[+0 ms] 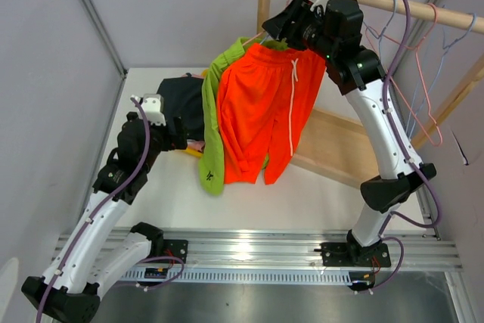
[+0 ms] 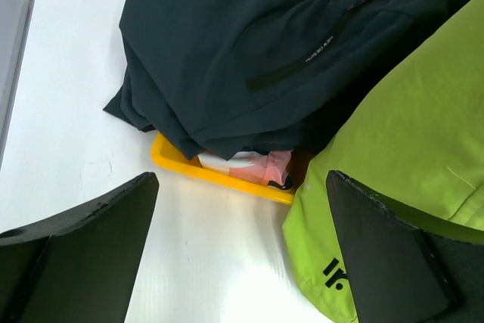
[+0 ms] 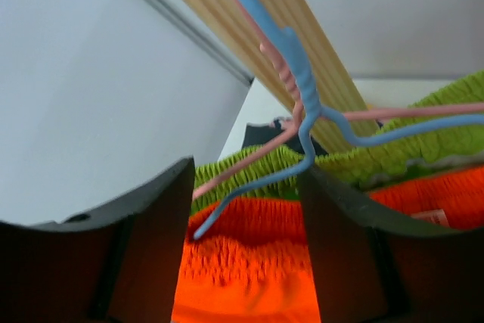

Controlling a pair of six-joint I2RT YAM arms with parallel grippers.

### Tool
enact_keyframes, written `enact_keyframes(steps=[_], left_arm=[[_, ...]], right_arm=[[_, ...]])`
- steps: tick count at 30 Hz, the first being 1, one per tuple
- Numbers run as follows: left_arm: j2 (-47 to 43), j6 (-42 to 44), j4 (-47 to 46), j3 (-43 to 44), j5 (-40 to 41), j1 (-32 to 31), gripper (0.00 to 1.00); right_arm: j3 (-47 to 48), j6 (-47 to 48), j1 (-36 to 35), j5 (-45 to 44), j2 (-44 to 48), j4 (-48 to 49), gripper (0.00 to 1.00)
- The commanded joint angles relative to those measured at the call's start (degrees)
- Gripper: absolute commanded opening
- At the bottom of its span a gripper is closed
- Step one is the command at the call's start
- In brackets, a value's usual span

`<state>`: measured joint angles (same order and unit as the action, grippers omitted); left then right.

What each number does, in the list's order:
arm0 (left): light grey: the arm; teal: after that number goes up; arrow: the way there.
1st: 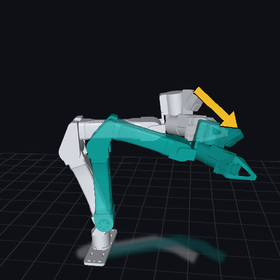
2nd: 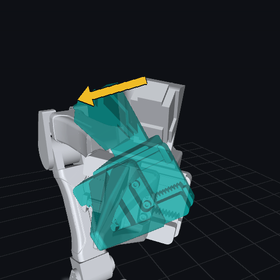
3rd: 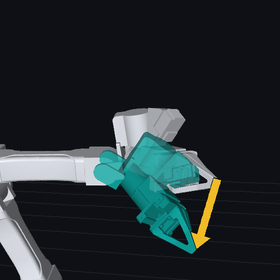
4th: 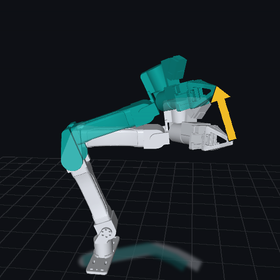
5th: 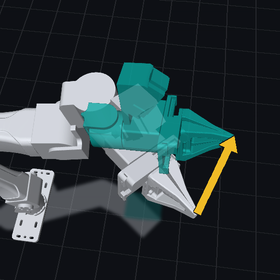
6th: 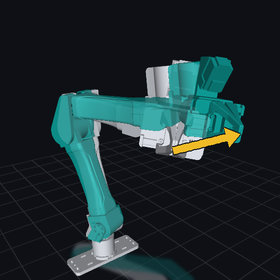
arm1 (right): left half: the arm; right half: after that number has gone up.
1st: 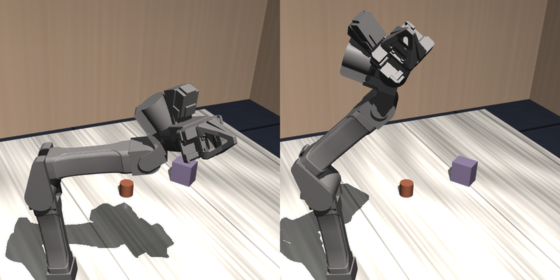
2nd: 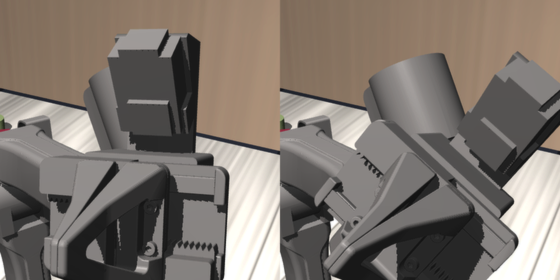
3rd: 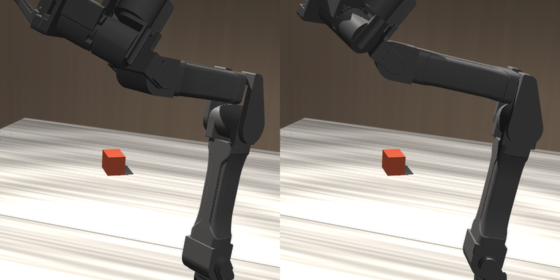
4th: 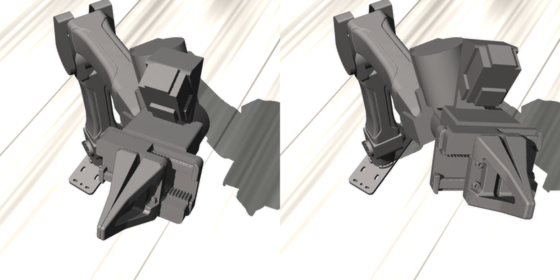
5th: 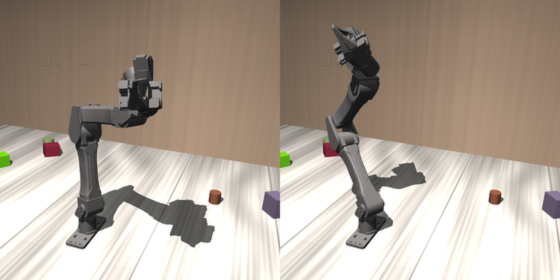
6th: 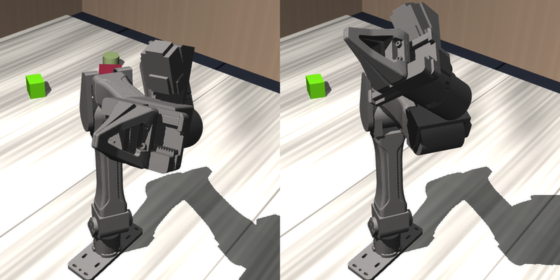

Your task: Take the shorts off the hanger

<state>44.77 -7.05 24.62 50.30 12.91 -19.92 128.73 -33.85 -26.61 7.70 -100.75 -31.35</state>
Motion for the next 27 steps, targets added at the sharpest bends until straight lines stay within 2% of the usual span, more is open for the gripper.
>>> enact_keyframes(steps=[1,4,10,14,18,27], left_arm=[[-0.1,-0.3,-2.7,0.2,-1.5,-0.3,0.99],[-0.6,-0.4,-2.9,-0.1,-1.6,-0.3,0.99],[0.0,-0.4,-2.7,-0.3,-1.7,-0.3,0.99],[0.1,-0.5,-2.6,-0.4,-1.7,-0.3,0.99],[0.2,-0.4,-2.6,-0.4,-1.6,-0.3,0.99],[1.1,-0.4,-2.4,-0.5,-1.4,-0.3,0.99]], right_arm=[[0.8,0.1,-0.9,-2.4,-0.4,2.4,0.56],[-0.1,0.2,-1.4,-3.0,-0.4,2.4,0.42],[-1.3,0.3,-1.7,-4.3,0.6,1.9,0.31],[-2.7,0.3,-1.7,-4.7,2.2,2.1,0.29],[-3.6,0.2,-1.7,-4.9,3.1,1.8,0.33],[-7.3,0.2,-1.7,-6.6,7.8,2.4,0.31]])
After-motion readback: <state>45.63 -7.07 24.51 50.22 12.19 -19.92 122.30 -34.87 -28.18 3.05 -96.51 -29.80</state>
